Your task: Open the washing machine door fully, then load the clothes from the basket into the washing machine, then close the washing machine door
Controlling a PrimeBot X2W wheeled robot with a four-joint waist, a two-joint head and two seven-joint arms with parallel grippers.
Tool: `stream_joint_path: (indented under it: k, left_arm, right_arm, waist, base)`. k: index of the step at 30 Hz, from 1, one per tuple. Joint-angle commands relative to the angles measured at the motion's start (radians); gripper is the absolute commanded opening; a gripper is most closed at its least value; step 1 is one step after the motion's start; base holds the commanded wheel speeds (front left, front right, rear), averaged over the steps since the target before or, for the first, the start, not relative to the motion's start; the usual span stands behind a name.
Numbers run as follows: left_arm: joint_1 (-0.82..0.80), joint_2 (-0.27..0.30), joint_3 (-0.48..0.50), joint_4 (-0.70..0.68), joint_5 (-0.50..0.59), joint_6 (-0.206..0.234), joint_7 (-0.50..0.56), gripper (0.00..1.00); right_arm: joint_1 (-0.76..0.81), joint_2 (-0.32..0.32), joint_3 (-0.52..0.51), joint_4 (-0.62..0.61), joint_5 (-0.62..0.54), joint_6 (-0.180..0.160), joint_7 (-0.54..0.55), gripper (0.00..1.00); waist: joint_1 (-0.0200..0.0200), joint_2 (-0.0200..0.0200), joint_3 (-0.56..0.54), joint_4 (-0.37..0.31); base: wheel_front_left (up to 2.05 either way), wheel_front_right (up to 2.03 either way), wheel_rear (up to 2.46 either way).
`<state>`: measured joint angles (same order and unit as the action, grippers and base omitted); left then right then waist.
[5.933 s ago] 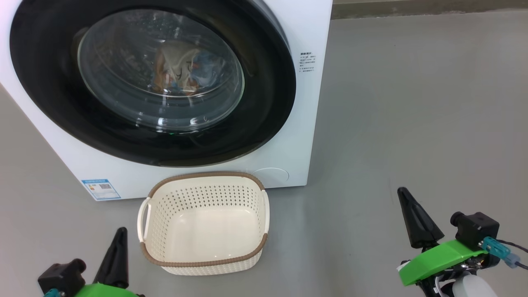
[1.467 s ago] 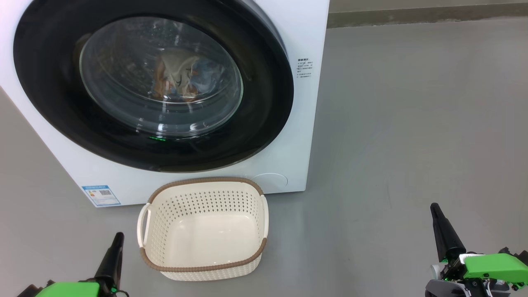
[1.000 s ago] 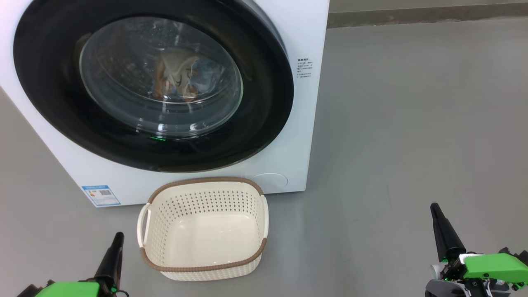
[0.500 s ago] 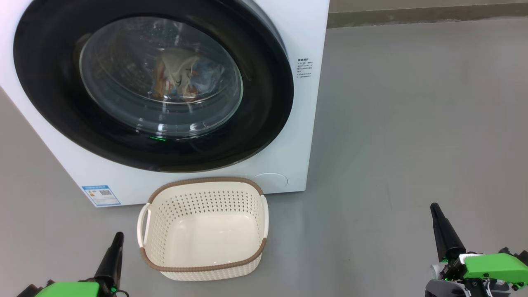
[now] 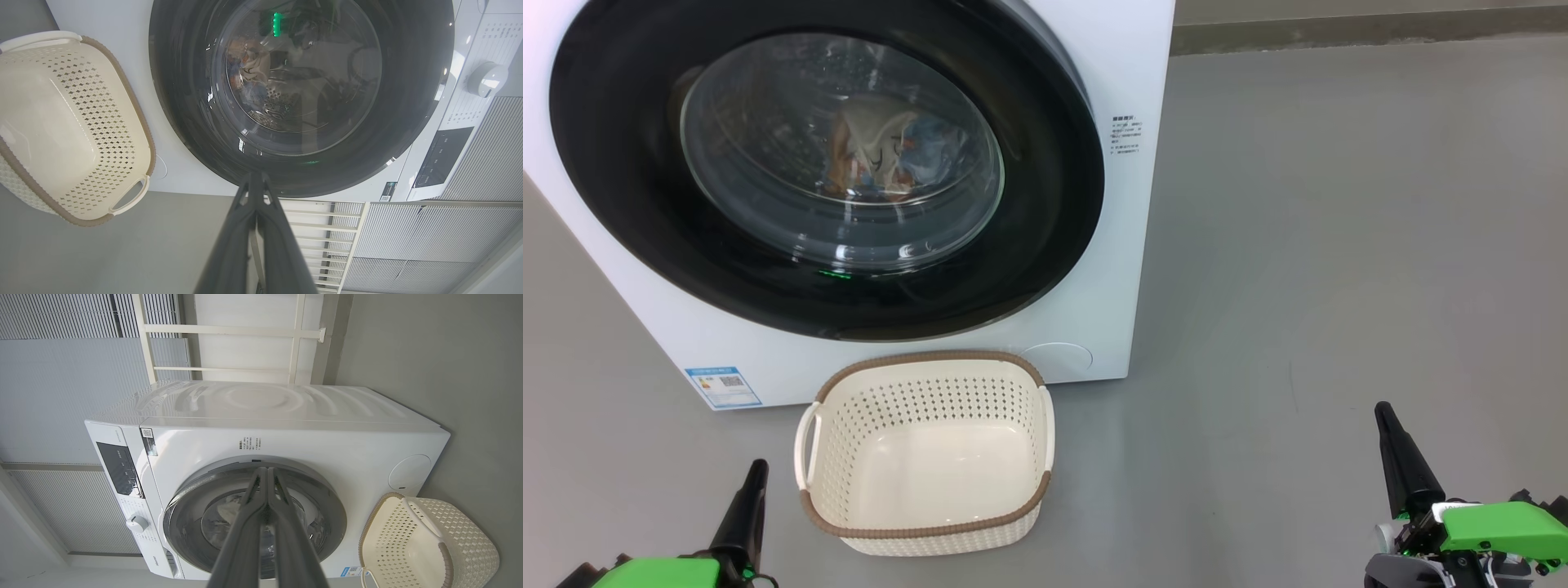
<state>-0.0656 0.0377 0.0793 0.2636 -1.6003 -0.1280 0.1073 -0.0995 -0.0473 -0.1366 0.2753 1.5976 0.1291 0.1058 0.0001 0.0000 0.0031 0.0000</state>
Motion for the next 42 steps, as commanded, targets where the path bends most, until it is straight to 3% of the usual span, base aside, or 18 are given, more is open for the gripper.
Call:
stream_joint_path:
  k: [1, 42]
  left_arm:
    - [-0.042, 0.013, 0.035, -0.019, -0.008, -0.003, 0.006, 0.0]
    - [-0.042, 0.013, 0.035, -0.019, -0.008, -0.003, 0.007, 0.0]
  right_arm:
    - [-0.009, -0.003, 0.022, -0.03, 0.01, 0.002, 0.008, 0.0]
    - [-0.009, -0.003, 0.022, -0.03, 0.011, 0.002, 0.008, 0.0]
  waist:
    - [0.0, 0.0, 0.0, 0.0]
    - [-0.0001, 0.0, 0.0, 0.0]
  base:
    - [0.0, 0.0, 0.0]
    - [0.0, 0.0, 0.0]
